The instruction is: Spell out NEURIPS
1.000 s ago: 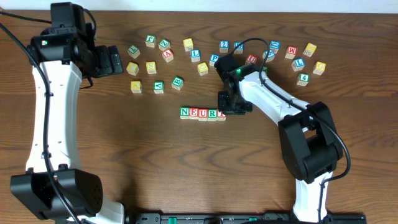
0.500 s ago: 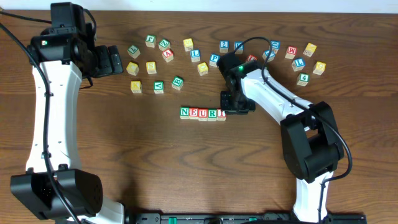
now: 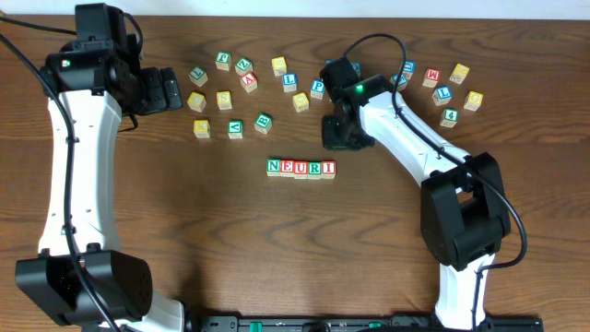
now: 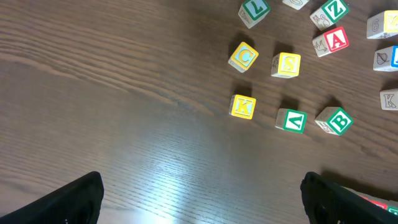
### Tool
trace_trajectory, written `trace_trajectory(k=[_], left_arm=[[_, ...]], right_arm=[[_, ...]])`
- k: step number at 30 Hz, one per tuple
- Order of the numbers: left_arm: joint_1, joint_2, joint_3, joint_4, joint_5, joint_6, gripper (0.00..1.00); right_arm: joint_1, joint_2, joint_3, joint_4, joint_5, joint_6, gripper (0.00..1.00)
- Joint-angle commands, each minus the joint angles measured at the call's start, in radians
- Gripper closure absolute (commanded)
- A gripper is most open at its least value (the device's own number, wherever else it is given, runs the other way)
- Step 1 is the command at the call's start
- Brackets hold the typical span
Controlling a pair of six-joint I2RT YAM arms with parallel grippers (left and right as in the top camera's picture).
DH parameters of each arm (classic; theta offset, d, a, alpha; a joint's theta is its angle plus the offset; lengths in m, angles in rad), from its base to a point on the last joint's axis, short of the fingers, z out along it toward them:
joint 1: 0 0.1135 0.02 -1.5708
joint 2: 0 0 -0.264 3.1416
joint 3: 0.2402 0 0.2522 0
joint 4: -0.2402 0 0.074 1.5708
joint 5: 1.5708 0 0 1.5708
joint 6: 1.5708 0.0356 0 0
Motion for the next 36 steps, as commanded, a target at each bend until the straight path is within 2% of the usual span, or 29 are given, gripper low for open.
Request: trace_trajectory(k=[1,12,36], left_arm=[[0.004,-0.011,0.010,-0.004,-0.012,0.013,0.00],[0.004,-0.011,0.010,-0.004,-0.012,0.013,0.00],[0.004,-0.011,0.010,-0.004,-0.012,0.013,0.00]], right_arm=[[0.014,-0.012,-0.020,0.038,0.001,0.008,0.92],[0.056,-0.003,-0.089,0.122,0.001,0.014,0.95],[0.076,0.034,-0.101,0.145,-0.003,0.025,0.97]])
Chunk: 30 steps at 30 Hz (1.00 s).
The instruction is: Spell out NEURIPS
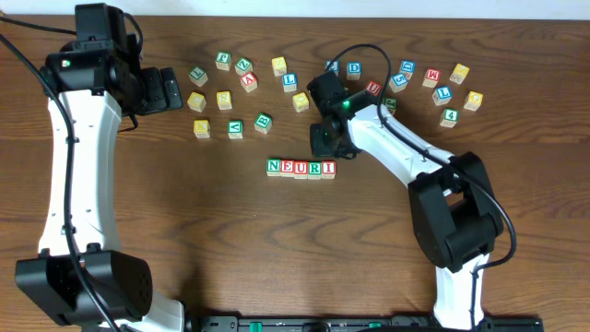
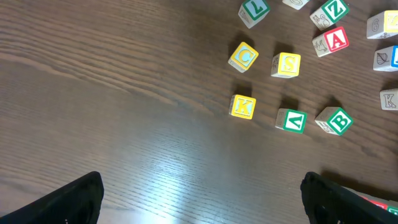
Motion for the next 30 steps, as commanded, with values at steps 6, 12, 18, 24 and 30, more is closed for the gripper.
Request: trace_trajectory(k=[6,12,18,24,30], left_arm=[[0.004,-0.011,0.010,-0.004,-0.012,0.013,0.00],[0.004,-0.011,0.010,-0.004,-0.012,0.013,0.00],[0.004,-0.011,0.010,-0.004,-0.012,0.013,0.00],[0.004,-0.011,0.010,-0.004,-0.012,0.013,0.00],[0.004,-0.011,0.010,-0.004,-0.012,0.013,0.00]], right_arm=[[0.027,0.026,-0.010,0.002,-0.003,0.013,0.97],[0.028,0.027,-0.010,-0.006,-0.003,0.013,0.98],[0.028,0.027,-0.010,-0.010,-0.003,0.013,0.98],[0.028,0.027,-0.010,-0.022,-0.003,0.013,0.98],[0.028,0.027,-0.010,-0.026,-0.003,0.013,0.98]])
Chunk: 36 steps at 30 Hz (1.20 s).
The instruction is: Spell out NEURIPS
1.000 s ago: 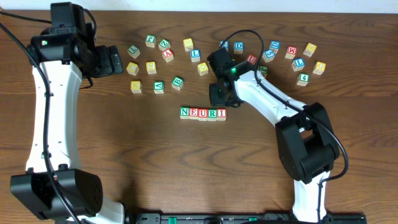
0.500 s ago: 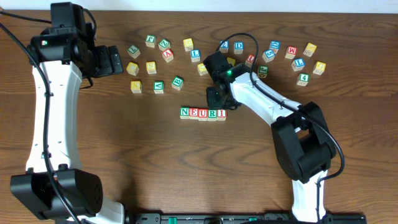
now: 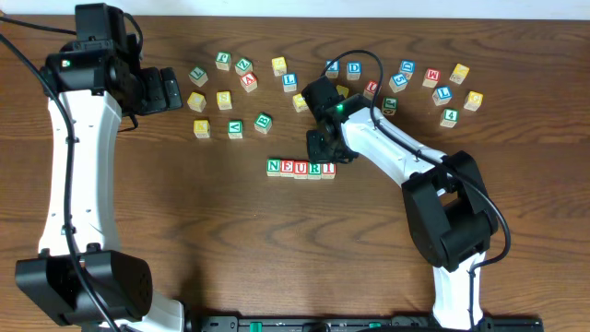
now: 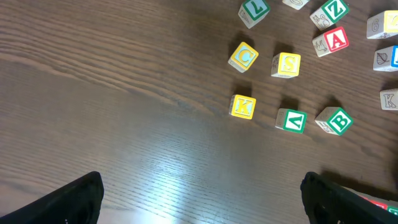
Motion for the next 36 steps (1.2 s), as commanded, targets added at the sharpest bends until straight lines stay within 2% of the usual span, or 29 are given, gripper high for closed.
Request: trace_trajectory(k=[1,25,36], left_arm=[[0.004,-0.011,0.010,-0.004,-0.012,0.013,0.00],[0.004,-0.011,0.010,-0.004,-0.012,0.013,0.00],[0.004,-0.011,0.010,-0.004,-0.012,0.013,0.00]], right_arm=[[0.006,0.011,-0.008,-0.005,-0.003,0.012,0.98],[0.006,0.011,-0.008,-0.015,-0.003,0.019,0.98],[-0.034,0.006,0.045,0.045,0.006,-0.013,0.95]])
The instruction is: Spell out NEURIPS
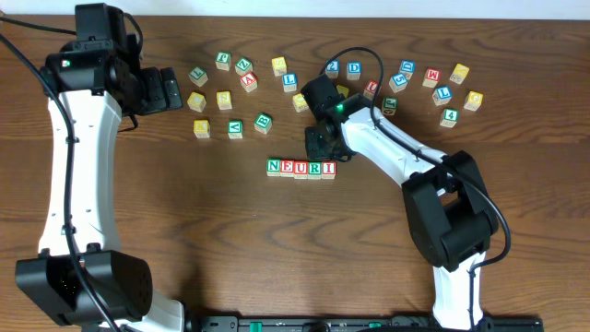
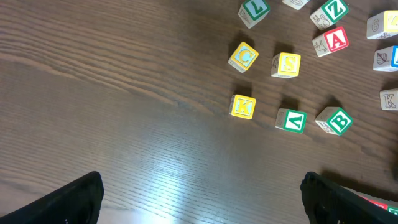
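The blocks N, E, U, R, I stand in a row [image 1: 300,168] at mid-table. My right gripper [image 1: 318,145] hangs just behind the row's right end, near the I. Its jaws are hidden from above, so whether it holds a block cannot be told. No P block shows. It may be under the right arm. A yellow S block [image 1: 224,99] lies among the loose blocks at back left, also seen from the left wrist [image 2: 286,64]. My left gripper [image 1: 171,89] stays at the far left, open wide [image 2: 202,205] over bare wood.
Loose letter blocks are scattered along the back: yellow C [image 2: 243,56], yellow K [image 2: 242,106], green B [image 2: 336,121], red A [image 2: 333,41], and a cluster at back right [image 1: 442,92]. The right arm [image 1: 387,138] slants across the table's right half.
The right gripper was first behind and to the right of the NEURI row's end. It then stood further left and nearer the row, then just behind the I, where it remains. The row and the left arm have not moved.
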### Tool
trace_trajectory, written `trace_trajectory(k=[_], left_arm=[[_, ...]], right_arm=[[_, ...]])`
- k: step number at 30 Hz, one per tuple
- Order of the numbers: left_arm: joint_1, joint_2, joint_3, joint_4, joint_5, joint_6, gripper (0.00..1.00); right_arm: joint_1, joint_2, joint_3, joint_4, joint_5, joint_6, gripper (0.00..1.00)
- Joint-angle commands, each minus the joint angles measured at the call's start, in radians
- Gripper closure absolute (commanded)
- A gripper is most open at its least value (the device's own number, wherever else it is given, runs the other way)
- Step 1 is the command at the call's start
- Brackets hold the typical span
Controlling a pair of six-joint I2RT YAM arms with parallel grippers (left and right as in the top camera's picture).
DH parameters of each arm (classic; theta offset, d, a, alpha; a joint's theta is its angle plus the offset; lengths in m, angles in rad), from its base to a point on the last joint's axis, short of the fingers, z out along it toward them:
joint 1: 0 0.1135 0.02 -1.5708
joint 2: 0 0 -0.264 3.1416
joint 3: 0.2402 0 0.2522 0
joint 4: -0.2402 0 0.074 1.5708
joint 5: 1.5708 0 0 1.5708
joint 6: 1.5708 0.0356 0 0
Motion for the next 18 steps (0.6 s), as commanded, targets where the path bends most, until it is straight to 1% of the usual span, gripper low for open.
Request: trace_trajectory(k=[1,6,11,14,16,18], left_arm=[[0.004,-0.011,0.010,-0.004,-0.012,0.013,0.00],[0.004,-0.011,0.010,-0.004,-0.012,0.013,0.00],[0.004,-0.011,0.010,-0.004,-0.012,0.013,0.00],[0.004,-0.011,0.010,-0.004,-0.012,0.013,0.00],[0.004,-0.011,0.010,-0.004,-0.012,0.013,0.00],[0.004,-0.011,0.010,-0.004,-0.012,0.013,0.00]], right_arm=[[-0.036,0.004,0.059,-0.004,0.005,-0.024,0.94],[-0.079,-0.016,0.182,-0.059,0.005,-0.065,0.93],[-0.095,-0.035,0.320,-0.161,0.005,-0.113,0.86],[-0.101,-0.035,0.388,-0.221,0.005,-0.122,0.85],[-0.104,-0.035,0.431,-0.259,0.005,-0.122,0.79],[-0.106,-0.035,0.457,-0.283,0.005,-0.122,0.76]])
